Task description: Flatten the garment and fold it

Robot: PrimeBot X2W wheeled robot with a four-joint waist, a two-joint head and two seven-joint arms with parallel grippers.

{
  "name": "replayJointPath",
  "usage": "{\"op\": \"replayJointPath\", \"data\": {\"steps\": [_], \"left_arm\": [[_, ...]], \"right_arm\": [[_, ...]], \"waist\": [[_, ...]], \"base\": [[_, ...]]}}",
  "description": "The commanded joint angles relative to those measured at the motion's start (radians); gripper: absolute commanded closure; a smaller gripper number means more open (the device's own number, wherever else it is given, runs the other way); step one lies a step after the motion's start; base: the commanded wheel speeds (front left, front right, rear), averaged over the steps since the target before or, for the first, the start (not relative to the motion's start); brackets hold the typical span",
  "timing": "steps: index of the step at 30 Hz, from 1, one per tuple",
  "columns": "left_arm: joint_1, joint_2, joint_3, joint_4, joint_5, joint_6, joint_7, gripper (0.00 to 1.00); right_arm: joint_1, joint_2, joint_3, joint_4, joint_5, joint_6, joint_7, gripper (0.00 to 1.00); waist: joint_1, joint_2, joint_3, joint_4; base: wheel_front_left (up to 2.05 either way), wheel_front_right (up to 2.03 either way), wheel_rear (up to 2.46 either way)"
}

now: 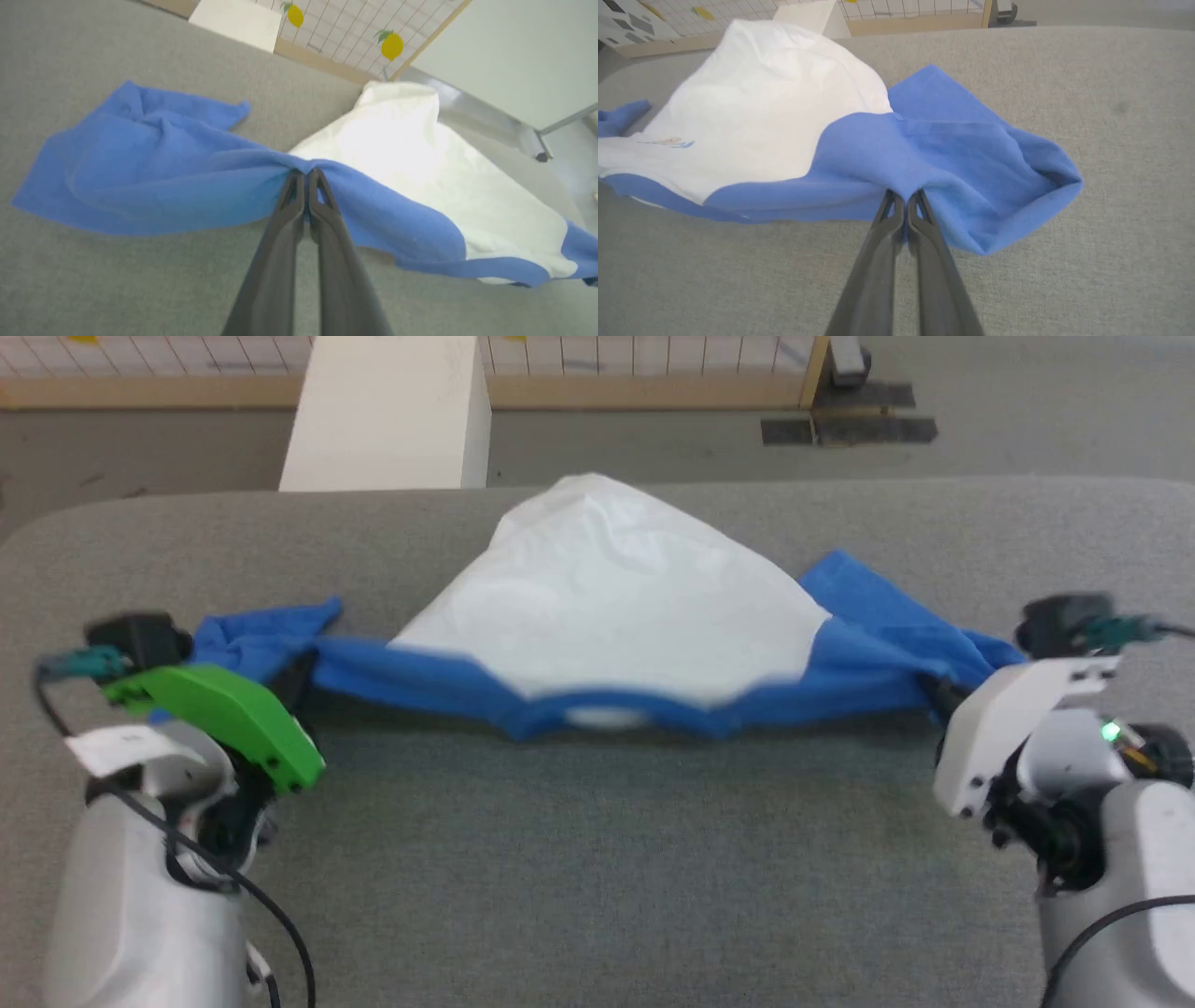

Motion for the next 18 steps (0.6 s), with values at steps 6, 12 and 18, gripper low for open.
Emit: {"op": "replayJointPath", "data": {"steps": [6, 12, 18], "left_arm": [[-0.136, 0.004, 0.043, -0.173, -0.047, 0.008, -0.044, 1.00], [-0.266, 0.016, 0.034, -0.276, -0.054, 0.015, -0.031, 1.00], [-0.392, 0.043, 0.016, -0.284, -0.026, 0.027, -0.019, 1.00]], "right_arm": [[-0.118, -0.001, -0.088, -0.125, 0.141, -0.001, 0.031, 1.00], [-0.241, -0.001, -0.147, -0.219, 0.253, -0.001, 0.156, 1.00], [-0.388, -0.003, -0.158, -0.250, 0.250, -0.001, 0.254, 1.00]], "waist": [[0.0000, 0.0000, -0.141, 0.013], [0.0000, 0.0000, -0.177, 0.020], [0.0000, 0.0000, -0.183, 0.021]], "base": [[0.00, 0.00, 0.00], [0.00, 0.00, 0.00], [0.00, 0.00, 0.00]]}}
